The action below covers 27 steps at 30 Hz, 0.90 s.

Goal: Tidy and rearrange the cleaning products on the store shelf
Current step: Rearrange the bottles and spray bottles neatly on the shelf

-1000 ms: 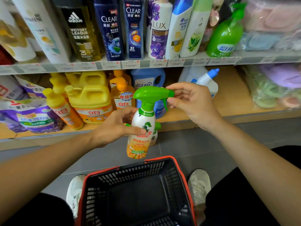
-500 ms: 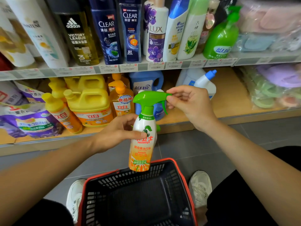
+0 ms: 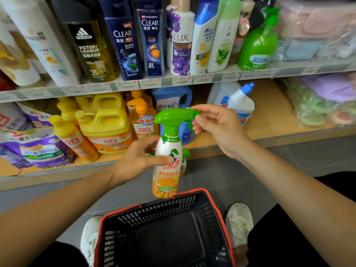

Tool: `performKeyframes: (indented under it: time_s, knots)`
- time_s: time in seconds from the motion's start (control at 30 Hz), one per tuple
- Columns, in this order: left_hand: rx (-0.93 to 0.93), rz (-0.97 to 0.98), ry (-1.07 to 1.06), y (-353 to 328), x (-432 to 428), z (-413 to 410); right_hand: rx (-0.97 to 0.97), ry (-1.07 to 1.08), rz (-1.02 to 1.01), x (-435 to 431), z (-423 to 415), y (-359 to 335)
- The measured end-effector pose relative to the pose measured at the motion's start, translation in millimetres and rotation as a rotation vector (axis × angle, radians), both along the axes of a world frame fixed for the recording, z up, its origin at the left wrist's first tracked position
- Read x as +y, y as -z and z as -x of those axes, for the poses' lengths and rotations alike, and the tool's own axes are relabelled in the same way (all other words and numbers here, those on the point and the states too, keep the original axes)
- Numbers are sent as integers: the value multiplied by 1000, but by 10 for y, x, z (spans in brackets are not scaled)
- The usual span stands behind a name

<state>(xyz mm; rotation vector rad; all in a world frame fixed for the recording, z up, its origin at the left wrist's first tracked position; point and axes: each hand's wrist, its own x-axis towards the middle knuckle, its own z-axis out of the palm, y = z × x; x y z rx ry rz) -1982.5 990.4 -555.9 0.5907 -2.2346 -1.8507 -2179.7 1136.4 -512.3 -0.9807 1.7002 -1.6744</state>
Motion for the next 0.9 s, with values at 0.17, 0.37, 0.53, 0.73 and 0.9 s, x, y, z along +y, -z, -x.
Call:
performKeyframes:
  time_s: [0.17,0.37,0.53,0.73,0.9]
  knots:
    - [-16,-233,64,-43,28,4,392,139,-18,7,30,-31]
    - [-40,-293,67,-57,55,9,500,175,-23,34,60,-64]
    - [-44,-308,65,-52,66,-3,537,114,-57,40,67,-61]
    - [-62,-315,70,-46,65,-15,529,86,-73,56,86,-56]
    - [-51,-301,65,-55,58,-7,464,68,-90,54,94,-44]
